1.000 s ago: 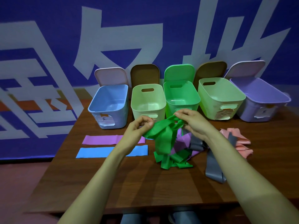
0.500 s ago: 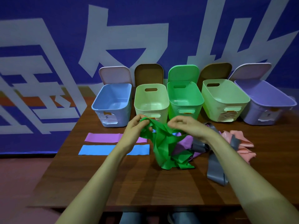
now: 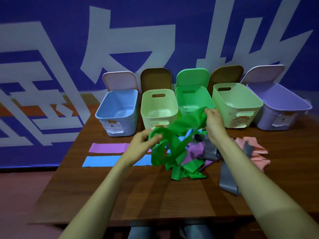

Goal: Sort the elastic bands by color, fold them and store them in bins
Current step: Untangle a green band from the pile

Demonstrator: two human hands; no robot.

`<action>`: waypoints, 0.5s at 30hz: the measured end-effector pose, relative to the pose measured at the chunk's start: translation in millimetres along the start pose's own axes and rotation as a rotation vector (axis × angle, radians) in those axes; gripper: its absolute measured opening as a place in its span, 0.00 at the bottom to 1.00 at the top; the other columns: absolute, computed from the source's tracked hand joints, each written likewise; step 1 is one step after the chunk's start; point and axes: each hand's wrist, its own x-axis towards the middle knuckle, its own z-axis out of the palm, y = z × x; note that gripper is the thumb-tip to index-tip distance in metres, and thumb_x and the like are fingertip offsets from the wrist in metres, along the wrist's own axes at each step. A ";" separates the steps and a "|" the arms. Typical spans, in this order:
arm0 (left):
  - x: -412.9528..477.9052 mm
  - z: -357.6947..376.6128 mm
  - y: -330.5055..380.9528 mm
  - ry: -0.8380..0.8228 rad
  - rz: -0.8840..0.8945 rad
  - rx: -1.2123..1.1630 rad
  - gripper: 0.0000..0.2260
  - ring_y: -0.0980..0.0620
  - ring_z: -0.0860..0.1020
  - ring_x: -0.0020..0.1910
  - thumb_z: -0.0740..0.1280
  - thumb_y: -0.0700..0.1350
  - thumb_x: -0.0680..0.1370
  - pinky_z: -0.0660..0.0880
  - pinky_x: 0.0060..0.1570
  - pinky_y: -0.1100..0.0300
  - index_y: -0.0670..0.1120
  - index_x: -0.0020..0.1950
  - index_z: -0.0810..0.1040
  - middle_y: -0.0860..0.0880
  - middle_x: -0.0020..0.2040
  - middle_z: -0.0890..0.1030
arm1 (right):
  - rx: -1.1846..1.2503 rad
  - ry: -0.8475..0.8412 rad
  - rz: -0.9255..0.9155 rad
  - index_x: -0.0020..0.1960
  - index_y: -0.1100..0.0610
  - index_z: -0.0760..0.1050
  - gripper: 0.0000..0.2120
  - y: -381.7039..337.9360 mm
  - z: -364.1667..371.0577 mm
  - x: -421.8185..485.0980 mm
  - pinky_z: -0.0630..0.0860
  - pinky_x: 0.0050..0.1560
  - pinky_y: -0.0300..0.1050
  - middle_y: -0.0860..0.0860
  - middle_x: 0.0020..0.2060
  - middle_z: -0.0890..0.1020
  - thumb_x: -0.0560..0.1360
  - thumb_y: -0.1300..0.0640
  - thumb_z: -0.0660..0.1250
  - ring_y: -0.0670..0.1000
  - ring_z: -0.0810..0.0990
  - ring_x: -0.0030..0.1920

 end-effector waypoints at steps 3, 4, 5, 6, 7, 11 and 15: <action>6.5 -1.7 4.4 0.123 -0.009 0.058 0.08 0.55 0.78 0.35 0.65 0.48 0.79 0.74 0.40 0.59 0.44 0.46 0.77 0.50 0.35 0.80 | -0.188 -0.073 -0.039 0.54 0.56 0.66 0.09 6.9 -4.6 -3.8 0.71 0.51 0.50 0.53 0.44 0.73 0.76 0.58 0.62 0.53 0.71 0.46; 7.9 -0.6 6.3 0.114 -0.014 0.098 0.08 0.54 0.79 0.34 0.65 0.47 0.79 0.74 0.39 0.59 0.43 0.47 0.75 0.50 0.35 0.81 | -0.261 -0.099 -0.074 0.59 0.57 0.65 0.13 10.2 -7.4 -4.9 0.71 0.53 0.50 0.53 0.48 0.72 0.76 0.58 0.63 0.53 0.72 0.48; 8.7 1.9 9.2 0.106 -0.015 0.118 0.08 0.54 0.79 0.32 0.65 0.46 0.78 0.74 0.37 0.60 0.42 0.47 0.73 0.49 0.35 0.81 | -0.376 -0.101 -0.154 0.61 0.57 0.65 0.16 12.0 -10.8 -6.5 0.70 0.54 0.49 0.52 0.52 0.72 0.76 0.58 0.64 0.52 0.72 0.49; 10.0 4.8 11.4 0.107 -0.010 0.119 0.08 0.54 0.78 0.30 0.66 0.45 0.78 0.73 0.35 0.60 0.42 0.46 0.71 0.49 0.36 0.81 | -0.526 -0.074 -0.269 0.62 0.57 0.67 0.15 14.6 -14.5 -6.2 0.69 0.54 0.48 0.53 0.53 0.72 0.76 0.58 0.63 0.53 0.72 0.50; 11.1 7.7 14.6 0.115 0.004 0.114 0.07 0.55 0.76 0.29 0.66 0.44 0.78 0.73 0.34 0.60 0.43 0.46 0.70 0.48 0.37 0.81 | -0.699 -0.032 -0.390 0.61 0.58 0.70 0.14 16.5 -18.5 -5.9 0.69 0.54 0.48 0.54 0.54 0.73 0.77 0.57 0.63 0.55 0.73 0.53; 18.0 16.7 28.7 0.173 0.064 0.047 0.02 0.63 0.76 0.30 0.64 0.41 0.78 0.70 0.35 0.64 0.44 0.48 0.71 0.45 0.40 0.81 | -1.263 0.080 -0.535 0.61 0.60 0.72 0.14 28.7 -32.8 0.3 0.66 0.56 0.51 0.58 0.55 0.72 0.77 0.57 0.60 0.58 0.69 0.57; 32.6 24.3 42.2 0.223 0.055 -0.077 0.03 0.53 0.79 0.39 0.63 0.40 0.79 0.74 0.41 0.59 0.46 0.46 0.73 0.47 0.40 0.81 | -1.389 -0.234 -0.270 0.65 0.53 0.69 0.19 38.1 -31.8 -2.8 0.59 0.66 0.51 0.57 0.64 0.67 0.77 0.49 0.62 0.58 0.60 0.66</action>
